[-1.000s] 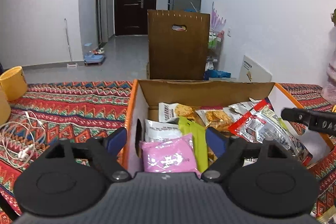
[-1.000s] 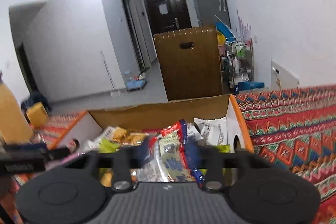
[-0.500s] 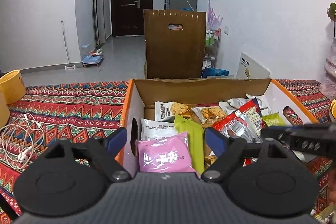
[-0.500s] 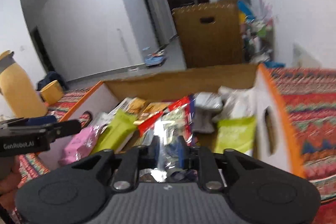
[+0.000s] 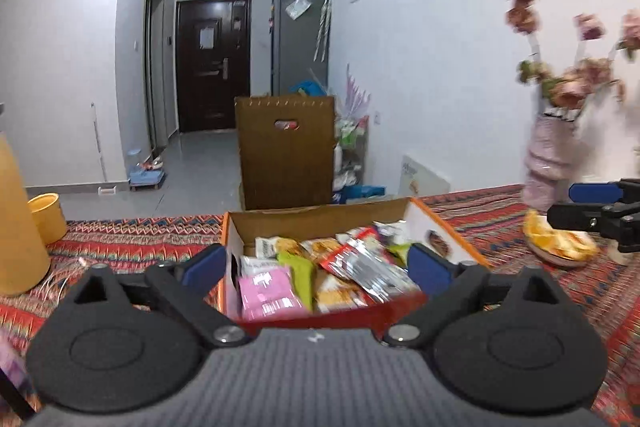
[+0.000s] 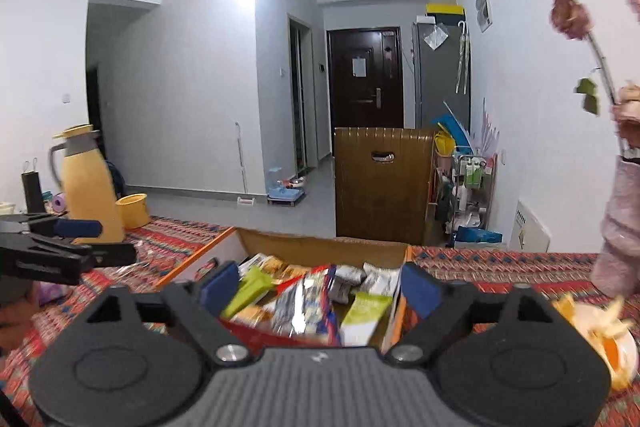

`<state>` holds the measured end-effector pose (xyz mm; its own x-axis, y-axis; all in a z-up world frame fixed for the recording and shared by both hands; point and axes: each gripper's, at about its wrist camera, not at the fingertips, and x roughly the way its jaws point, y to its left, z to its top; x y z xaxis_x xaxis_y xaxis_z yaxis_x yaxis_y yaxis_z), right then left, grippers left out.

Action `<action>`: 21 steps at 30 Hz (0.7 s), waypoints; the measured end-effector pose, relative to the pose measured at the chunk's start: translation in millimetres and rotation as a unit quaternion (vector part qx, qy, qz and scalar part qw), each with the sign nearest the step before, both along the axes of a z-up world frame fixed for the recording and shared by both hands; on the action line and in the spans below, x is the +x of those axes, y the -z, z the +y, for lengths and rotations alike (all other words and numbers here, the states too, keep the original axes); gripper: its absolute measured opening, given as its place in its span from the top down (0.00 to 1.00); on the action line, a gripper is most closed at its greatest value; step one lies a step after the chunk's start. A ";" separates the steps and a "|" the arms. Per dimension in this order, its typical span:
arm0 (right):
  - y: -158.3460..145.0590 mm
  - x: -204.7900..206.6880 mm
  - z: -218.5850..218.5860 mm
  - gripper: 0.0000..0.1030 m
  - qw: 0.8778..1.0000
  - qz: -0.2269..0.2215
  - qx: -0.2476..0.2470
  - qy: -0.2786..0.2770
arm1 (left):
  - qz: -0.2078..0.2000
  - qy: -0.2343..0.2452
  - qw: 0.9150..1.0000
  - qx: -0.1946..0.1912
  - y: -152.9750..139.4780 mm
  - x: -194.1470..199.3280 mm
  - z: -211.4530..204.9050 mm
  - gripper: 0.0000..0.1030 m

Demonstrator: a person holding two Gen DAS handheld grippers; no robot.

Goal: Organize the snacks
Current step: 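Withdraw both open tools from the box back toward the remaining packets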

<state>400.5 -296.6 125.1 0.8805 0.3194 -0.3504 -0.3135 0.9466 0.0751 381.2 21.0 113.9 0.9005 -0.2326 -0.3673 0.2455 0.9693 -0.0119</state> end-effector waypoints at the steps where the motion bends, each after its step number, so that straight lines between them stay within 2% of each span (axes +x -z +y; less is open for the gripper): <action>1: 2.9 -15.2 -2.6 0.12 1.000 0.001 -0.001 -0.001 | 0.002 -0.001 1.000 -0.003 1.9 -16.5 1.6 0.03; 6: 28.5 -88.9 -9.1 0.08 1.000 0.024 -0.011 0.009 | 0.013 -0.026 0.999 -0.016 21.4 -104.2 7.3 0.01; 10: 56.6 -136.8 -4.4 0.08 0.998 0.051 -0.023 0.028 | 0.052 -0.063 0.996 -0.035 46.1 -156.5 13.7 0.00; 12: 72.8 -157.7 -3.0 0.08 0.997 0.068 -0.023 0.040 | 0.079 -0.077 0.993 -0.037 60.7 -176.1 12.2 0.00; 15: 97.4 -183.5 -1.1 0.08 0.993 0.103 -0.022 0.046 | 0.098 -0.083 0.991 -0.028 75.9 -203.4 12.2 0.00; 21: 128.3 -222.0 0.0 0.08 0.989 0.134 -0.030 0.048 | 0.105 -0.102 0.989 -0.020 84.1 -234.4 15.8 0.00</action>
<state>178.4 -296.5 -3.2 0.7784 0.2103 -0.5915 -0.1975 0.9764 0.0871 146.8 36.8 29.7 0.8348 -0.0730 -0.5458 0.0337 0.9961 -0.0817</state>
